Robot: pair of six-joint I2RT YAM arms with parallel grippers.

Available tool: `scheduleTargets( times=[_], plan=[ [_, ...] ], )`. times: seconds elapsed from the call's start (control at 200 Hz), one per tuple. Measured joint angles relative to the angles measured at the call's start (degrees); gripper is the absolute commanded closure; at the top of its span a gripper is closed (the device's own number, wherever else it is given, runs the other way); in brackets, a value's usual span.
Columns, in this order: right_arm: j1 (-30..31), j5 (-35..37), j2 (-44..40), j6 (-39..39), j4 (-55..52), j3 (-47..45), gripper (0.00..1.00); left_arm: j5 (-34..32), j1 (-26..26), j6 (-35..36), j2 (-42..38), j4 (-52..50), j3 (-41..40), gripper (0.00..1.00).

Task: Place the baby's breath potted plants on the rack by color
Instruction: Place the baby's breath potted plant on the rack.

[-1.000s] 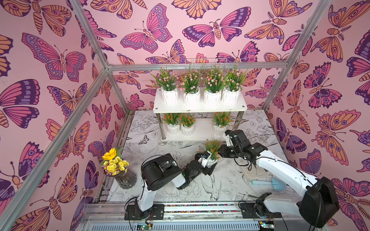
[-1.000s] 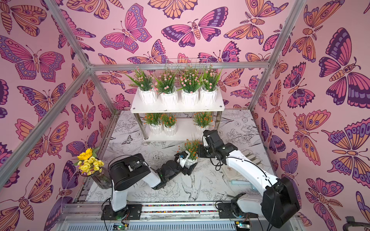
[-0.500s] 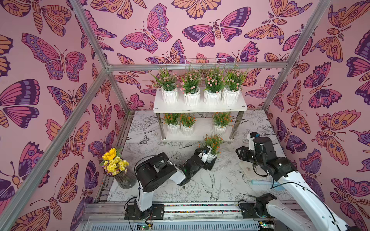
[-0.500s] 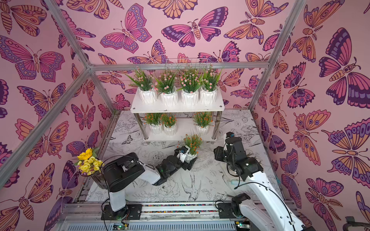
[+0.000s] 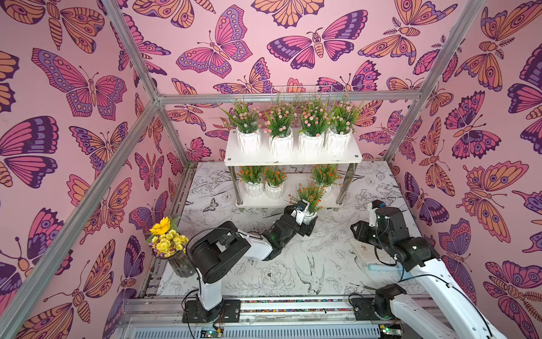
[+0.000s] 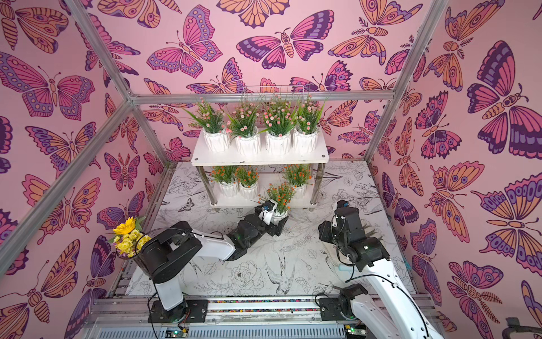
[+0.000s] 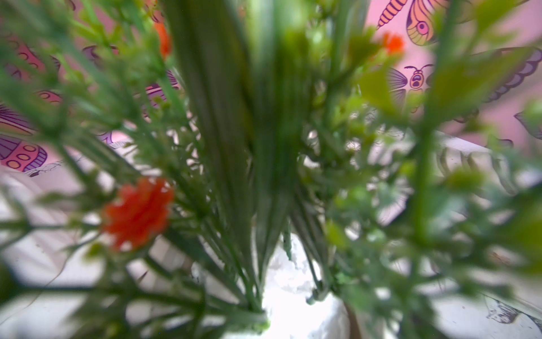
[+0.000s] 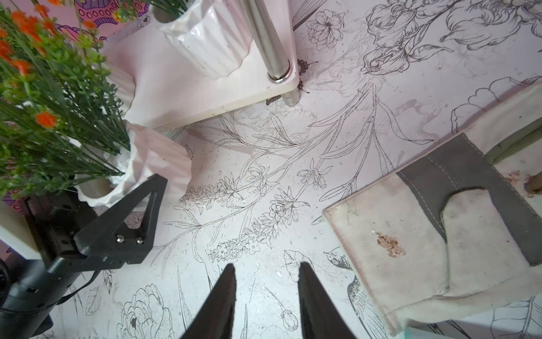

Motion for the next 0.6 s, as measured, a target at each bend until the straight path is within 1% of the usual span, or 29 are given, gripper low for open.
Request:
scheduleTargets(
  times=[0.13,0.401,0.596],
  plan=[
    [0.0,0.0,-0.3,-0.1,-0.2,-0.2,0.63,0.0,1.1,0.0,0.0,-2.1,1.7,0.35],
    [-0.1,0.0,-0.4,-0.1,-0.7,-0.3,0.63,-0.2,2.5,-0.2,0.0,-3.4,5.0,0.35],
    [-0.3,0.0,-0.7,-0.1,-1.3,-0.3,0.63,-1.7,3.9,-0.6,0.5,-4.3,7.6,0.35]
  ],
)
